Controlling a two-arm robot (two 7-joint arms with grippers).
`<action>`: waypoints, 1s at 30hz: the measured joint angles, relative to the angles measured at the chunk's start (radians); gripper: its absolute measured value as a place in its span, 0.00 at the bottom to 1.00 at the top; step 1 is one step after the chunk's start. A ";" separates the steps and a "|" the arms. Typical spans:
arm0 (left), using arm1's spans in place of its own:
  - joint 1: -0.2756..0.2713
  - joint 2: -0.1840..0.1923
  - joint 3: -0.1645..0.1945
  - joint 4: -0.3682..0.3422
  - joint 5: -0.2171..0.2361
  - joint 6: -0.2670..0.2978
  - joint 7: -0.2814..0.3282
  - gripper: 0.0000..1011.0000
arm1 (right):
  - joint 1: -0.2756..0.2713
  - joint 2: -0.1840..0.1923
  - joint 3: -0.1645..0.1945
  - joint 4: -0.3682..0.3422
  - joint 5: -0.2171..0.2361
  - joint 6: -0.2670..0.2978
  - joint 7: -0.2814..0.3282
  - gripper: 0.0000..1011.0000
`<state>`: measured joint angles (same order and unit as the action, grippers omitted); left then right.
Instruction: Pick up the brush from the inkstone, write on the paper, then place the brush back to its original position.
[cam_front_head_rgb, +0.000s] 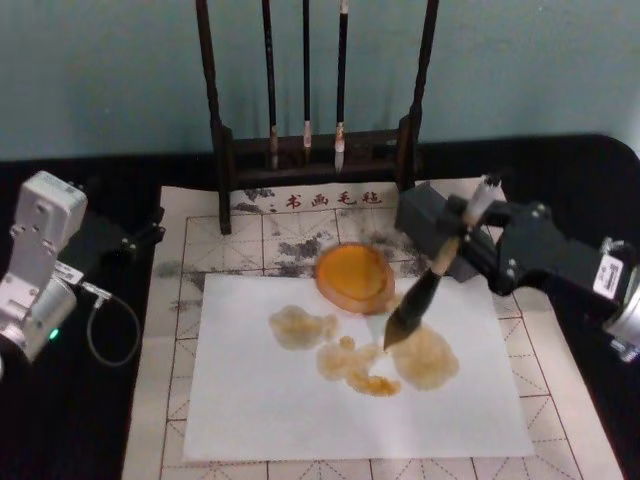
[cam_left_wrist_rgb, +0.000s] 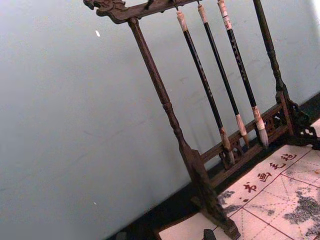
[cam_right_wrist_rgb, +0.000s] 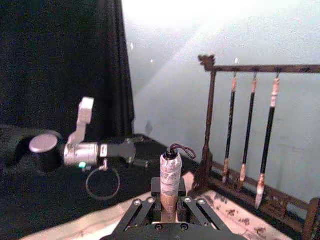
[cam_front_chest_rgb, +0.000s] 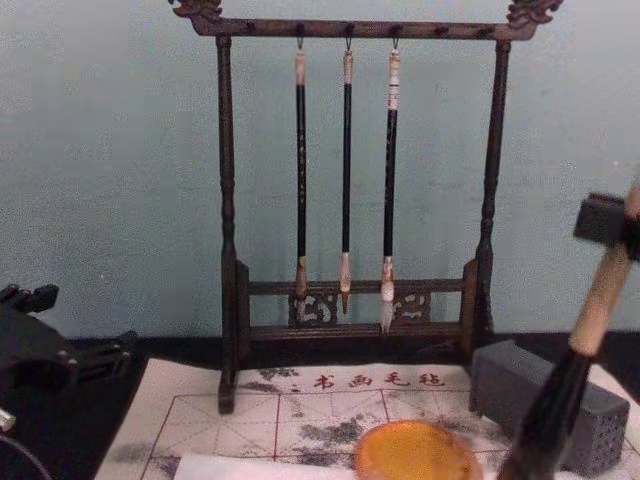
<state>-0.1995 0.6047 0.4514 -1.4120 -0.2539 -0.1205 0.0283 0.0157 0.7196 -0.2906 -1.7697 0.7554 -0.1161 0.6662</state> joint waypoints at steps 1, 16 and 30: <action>0.000 0.000 0.000 0.000 0.000 0.000 0.000 0.99 | 0.005 -0.005 0.000 0.003 0.005 0.002 -0.001 0.18; 0.000 0.000 0.000 0.000 0.000 0.000 0.000 0.99 | 0.157 -0.142 0.001 0.116 0.199 0.138 -0.115 0.18; 0.000 0.000 0.000 0.000 0.000 0.000 0.000 0.99 | 0.318 -0.274 -0.007 0.315 0.384 0.292 -0.337 0.18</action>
<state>-0.1995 0.6047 0.4514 -1.4119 -0.2539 -0.1205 0.0283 0.3342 0.4453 -0.2974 -1.4545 1.1397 0.1754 0.3294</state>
